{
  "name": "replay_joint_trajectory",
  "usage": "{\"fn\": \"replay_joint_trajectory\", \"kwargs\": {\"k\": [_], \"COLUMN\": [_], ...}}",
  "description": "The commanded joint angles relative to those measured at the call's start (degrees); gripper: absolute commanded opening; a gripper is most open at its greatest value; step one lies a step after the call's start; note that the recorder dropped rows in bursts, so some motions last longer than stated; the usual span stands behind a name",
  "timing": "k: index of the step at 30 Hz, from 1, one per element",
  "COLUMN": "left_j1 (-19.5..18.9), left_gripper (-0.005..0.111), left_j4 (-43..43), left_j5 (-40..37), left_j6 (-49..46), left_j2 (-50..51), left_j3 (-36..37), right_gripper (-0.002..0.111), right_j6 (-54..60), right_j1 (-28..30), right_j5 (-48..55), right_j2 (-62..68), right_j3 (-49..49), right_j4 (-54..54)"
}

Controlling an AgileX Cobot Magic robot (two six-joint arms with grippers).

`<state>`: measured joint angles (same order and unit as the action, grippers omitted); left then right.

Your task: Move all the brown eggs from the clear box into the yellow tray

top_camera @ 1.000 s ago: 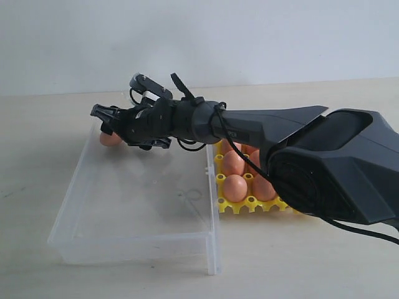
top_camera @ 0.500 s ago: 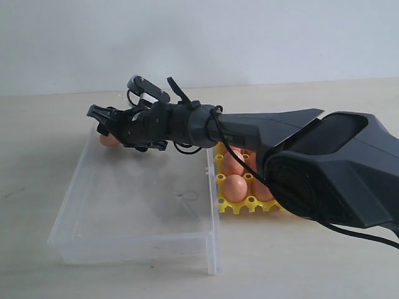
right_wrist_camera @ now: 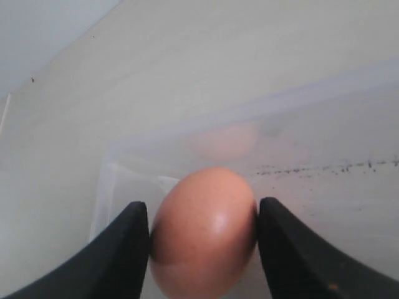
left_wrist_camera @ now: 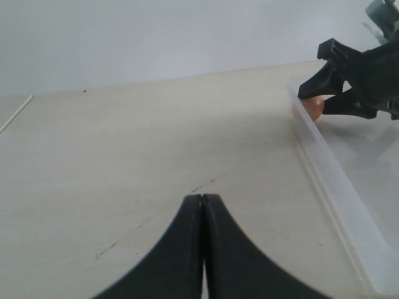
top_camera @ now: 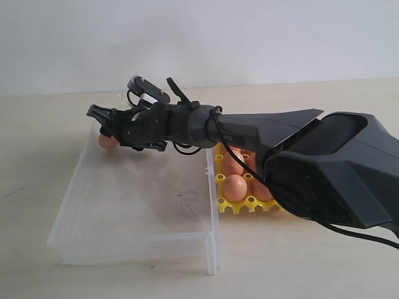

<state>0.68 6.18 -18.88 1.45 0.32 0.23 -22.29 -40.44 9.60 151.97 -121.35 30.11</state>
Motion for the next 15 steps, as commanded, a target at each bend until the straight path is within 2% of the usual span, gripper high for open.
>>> {"fn": "replay_joint_trajectory", "kwargs": {"k": [1,15], "left_j1": [-0.1,-0.1], "left_gripper": [0.000,0.000], "left_j4": [-0.2,-0.2], "left_j5": [0.7,0.7], "left_j6": [0.2,0.2], "left_j2": [-0.3,-0.3], "left_j3": [-0.2,-0.2], "right_gripper": [0.000,0.000], "right_j6": [0.2,1.8], "right_j1": [-0.4,-1.6], "right_j5": [0.8,9.1], "right_j2": [-0.9,-4.6], "right_j3": [-0.3,-0.1], "right_j4": [-1.9,-8.6]}}
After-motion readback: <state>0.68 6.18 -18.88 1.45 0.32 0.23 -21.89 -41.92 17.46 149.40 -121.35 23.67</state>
